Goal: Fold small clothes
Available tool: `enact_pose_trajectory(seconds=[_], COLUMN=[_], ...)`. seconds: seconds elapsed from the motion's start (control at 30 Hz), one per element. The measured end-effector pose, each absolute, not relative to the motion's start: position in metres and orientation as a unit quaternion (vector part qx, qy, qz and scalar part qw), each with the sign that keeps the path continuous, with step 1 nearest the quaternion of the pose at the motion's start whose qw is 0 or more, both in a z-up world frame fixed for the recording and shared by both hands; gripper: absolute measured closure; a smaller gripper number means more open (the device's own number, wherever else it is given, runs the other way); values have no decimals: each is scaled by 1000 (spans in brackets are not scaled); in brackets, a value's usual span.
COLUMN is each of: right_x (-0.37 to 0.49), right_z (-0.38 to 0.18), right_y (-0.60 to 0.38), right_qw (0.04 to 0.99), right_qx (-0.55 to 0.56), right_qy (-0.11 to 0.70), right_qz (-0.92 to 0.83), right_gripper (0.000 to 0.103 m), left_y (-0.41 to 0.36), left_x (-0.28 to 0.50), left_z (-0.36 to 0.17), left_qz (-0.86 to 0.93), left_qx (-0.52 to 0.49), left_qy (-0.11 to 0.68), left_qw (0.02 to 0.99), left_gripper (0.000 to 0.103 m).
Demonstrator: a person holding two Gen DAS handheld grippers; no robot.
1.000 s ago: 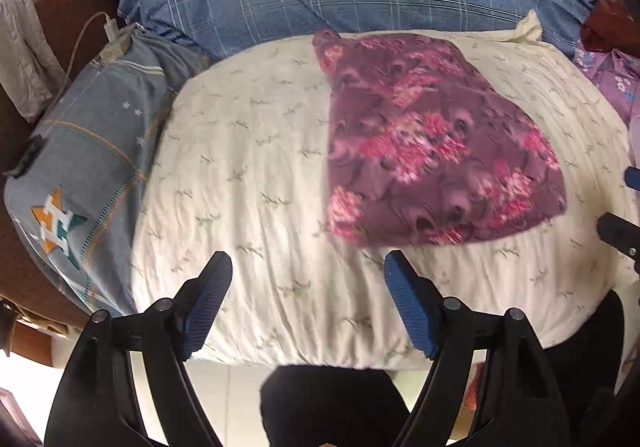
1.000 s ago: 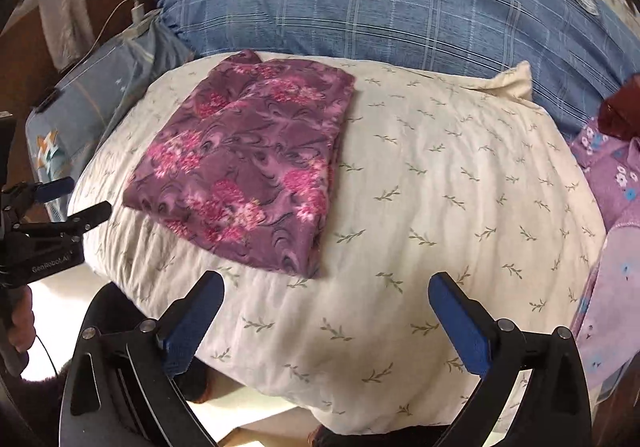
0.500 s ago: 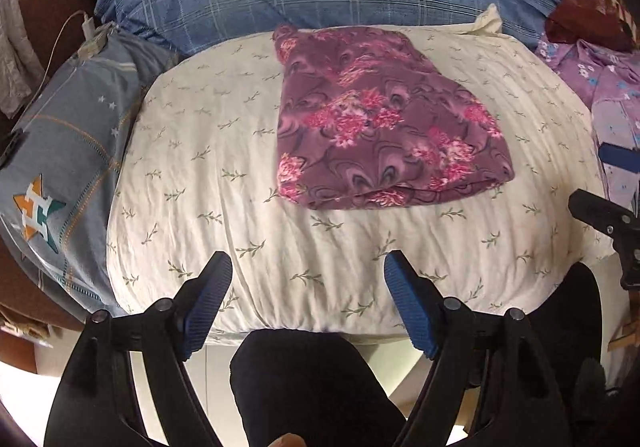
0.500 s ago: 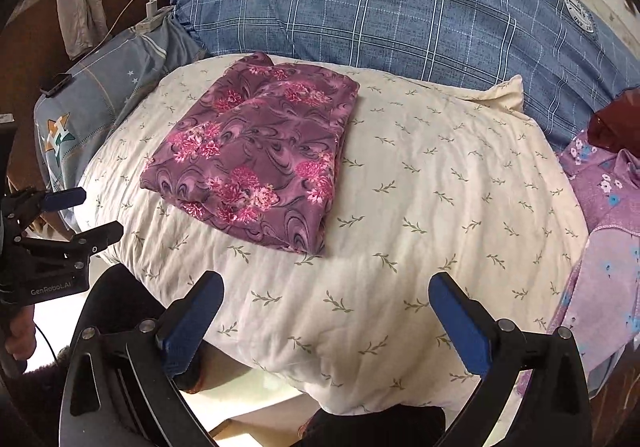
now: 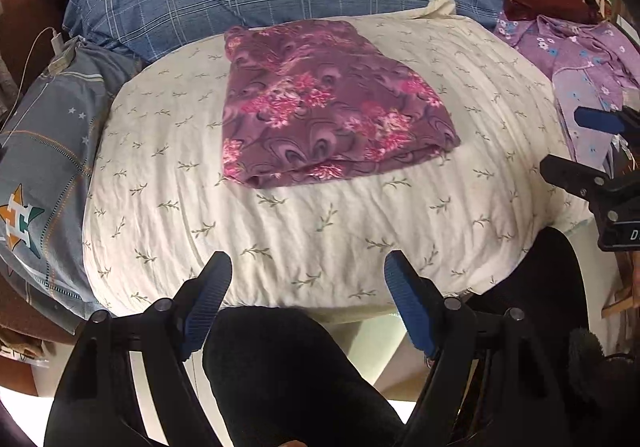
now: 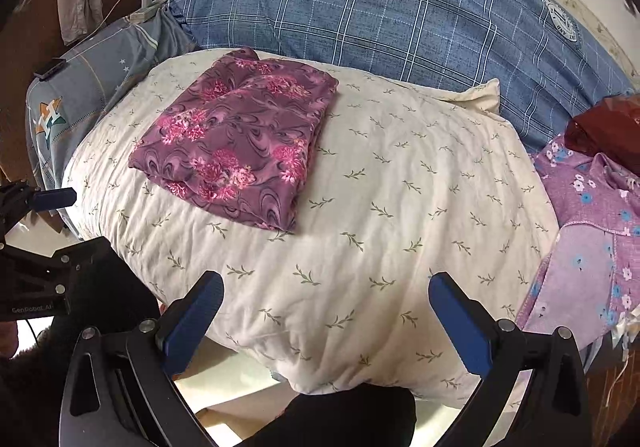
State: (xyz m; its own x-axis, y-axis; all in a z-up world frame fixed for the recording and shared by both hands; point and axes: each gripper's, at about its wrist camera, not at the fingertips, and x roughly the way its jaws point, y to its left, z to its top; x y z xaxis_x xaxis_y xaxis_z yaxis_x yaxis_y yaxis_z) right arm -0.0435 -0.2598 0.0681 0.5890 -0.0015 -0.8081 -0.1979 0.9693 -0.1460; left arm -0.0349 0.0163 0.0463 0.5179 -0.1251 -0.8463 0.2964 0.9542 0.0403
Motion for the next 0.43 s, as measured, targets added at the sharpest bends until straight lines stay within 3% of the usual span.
enact_pose_trajectory(seconds=[0.43], right_x=[-50], right_z=[71], right_y=[-261], right_qw=[882], right_qx=[-133], right_qy=[449], right_qz=[46], right_gripper=[0], left_y=[8], left_x=[-42], left_z=[63], left_qz=[-130], left_qx=[84], left_qy=[445], left_qw=[882], left_gripper=[23])
